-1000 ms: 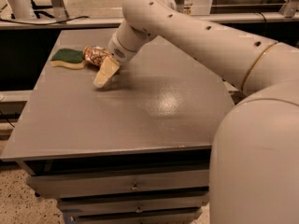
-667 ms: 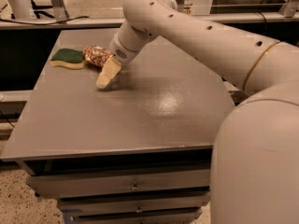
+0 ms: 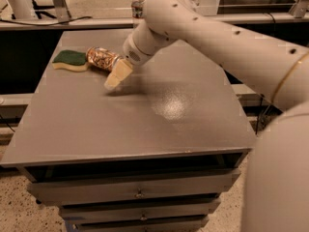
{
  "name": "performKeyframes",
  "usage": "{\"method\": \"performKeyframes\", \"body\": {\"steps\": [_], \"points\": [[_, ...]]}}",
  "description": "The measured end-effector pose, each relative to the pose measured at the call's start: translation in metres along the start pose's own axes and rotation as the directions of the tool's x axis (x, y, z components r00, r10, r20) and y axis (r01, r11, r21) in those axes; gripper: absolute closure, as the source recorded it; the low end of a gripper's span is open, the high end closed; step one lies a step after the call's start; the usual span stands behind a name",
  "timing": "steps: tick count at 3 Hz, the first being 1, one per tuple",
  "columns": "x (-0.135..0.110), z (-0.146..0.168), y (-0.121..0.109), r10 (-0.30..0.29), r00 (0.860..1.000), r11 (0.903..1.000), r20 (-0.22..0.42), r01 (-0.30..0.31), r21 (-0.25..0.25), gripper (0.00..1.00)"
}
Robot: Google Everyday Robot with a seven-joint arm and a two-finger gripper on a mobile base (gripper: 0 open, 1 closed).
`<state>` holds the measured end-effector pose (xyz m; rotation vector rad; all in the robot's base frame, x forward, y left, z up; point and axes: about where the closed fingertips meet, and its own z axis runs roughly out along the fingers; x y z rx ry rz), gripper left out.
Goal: Move orange can near water bottle
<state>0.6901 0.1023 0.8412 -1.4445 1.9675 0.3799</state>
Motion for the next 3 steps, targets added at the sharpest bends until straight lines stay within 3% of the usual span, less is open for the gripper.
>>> {"method": "performKeyframes", "body": {"steps": [1, 2, 3], "points": [[0.006, -0.034, 0.006, 0.042, 0.981, 0.9991, 0.188, -0.042, -0.005, 0.0], [0.025, -0.081, 0.0, 0.052, 0.945, 0.9982, 0.323, -0.059, 0.013, 0.0], [0.071, -0.137, -0.02, 0.049, 0.92, 0.9953, 0.389, -0.077, 0.058, 0.0]]}}
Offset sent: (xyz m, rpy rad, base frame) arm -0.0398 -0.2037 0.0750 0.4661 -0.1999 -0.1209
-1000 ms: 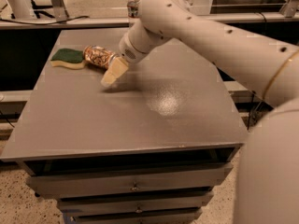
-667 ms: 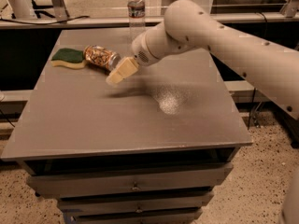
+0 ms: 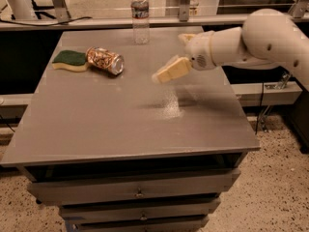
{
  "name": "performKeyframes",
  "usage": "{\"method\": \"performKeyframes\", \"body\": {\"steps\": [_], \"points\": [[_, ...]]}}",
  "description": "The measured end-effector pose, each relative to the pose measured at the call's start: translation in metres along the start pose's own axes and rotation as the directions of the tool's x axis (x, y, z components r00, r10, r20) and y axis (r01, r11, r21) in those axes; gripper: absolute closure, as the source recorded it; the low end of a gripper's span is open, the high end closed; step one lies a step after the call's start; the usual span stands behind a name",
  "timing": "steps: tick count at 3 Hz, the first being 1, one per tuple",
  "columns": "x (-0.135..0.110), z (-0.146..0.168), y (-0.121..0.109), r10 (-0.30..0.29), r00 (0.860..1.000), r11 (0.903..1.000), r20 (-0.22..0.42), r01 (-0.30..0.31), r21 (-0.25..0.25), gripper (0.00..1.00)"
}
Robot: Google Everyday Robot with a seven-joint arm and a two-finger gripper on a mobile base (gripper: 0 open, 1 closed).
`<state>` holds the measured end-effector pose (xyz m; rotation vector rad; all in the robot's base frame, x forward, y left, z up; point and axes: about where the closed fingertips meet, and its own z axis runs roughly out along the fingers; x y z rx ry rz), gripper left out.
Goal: Move orange can near water bottle
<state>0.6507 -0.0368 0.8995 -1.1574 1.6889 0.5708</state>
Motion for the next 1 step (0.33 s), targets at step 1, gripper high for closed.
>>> {"method": "performKeyframes", "body": {"steps": [1], "points": [[0.0063, -0.0139, -0.0052, -0.003, 1.0, 0.9998, -0.001, 0.003, 0.02, 0.0]]}}
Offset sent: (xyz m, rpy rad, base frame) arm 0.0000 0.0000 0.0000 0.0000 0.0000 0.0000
